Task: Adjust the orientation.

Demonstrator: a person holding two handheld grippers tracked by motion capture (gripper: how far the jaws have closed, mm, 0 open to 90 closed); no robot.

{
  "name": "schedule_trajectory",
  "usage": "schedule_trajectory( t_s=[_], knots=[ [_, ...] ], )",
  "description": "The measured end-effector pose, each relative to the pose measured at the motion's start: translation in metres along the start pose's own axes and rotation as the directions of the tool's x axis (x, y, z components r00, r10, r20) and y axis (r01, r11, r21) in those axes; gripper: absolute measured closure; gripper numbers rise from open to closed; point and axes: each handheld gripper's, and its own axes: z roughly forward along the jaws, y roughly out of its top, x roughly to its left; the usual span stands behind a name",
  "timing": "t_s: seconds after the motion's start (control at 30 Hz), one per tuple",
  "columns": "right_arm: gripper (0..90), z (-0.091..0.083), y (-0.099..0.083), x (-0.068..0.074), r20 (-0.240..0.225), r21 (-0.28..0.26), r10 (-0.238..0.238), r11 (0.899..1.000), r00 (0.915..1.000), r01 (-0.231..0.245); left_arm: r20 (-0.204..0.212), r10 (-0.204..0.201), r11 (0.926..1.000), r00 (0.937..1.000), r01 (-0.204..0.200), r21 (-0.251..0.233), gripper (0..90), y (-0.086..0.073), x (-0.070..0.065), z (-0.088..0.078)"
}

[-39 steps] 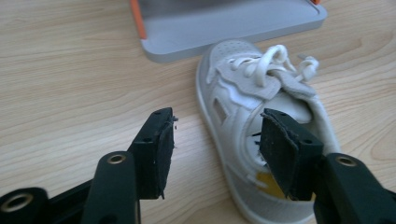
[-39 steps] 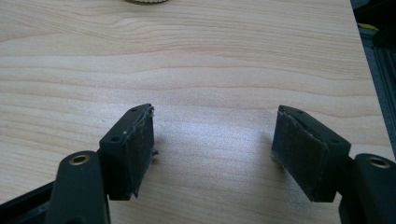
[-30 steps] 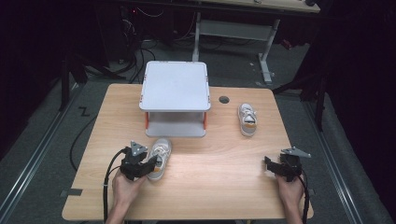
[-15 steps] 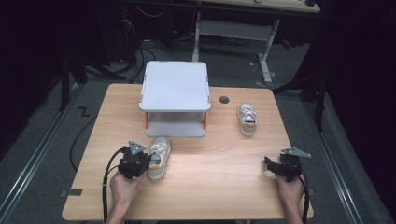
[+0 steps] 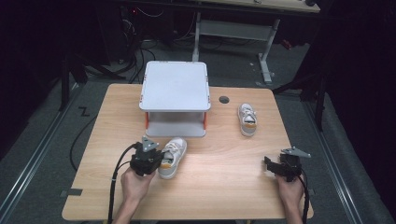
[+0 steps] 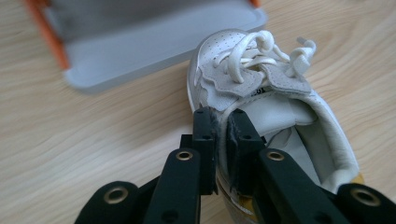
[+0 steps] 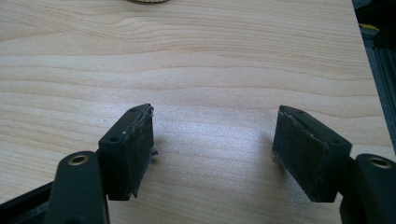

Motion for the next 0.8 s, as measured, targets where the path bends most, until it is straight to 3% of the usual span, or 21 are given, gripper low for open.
schedule_trajectory(
  t_s=[0.17,0.33,0.53,0.6,0.8],
  knots=[
    [28.7,0.000,0.000,0.000,-0.001,0.000,-0.001,1.000,1.0000,0.001,0.028,0.041,0.9992,0.9988,-0.041,0.001,82.9,0.021,-0.025,0.020],
    [28.6,0.000,0.000,0.000,-0.001,0.000,-0.004,1.000,1.0000,0.004,0.022,0.076,0.9969,0.9969,-0.076,0.020,82.7,0.035,-0.044,0.040],
    [28.5,0.000,0.000,0.000,-0.001,0.001,-0.001,1.000,1.0000,0.001,0.038,0.084,0.9948,0.9957,-0.086,0.054,82.4,0.038,-0.060,0.061],
    [28.5,0.000,0.000,0.000,-0.001,0.001,-0.001,1.000,1.0000,0.001,0.034,0.104,0.9922,0.9939,-0.106,0.064,82.3,0.038,-0.065,0.067],
    [28.3,0.000,0.000,0.000,0.000,0.001,-0.001,1.000,1.0000,0.001,0.032,0.108,0.9913,0.9937,-0.110,0.073,81.2,0.038,-0.069,0.068]
  ],
)
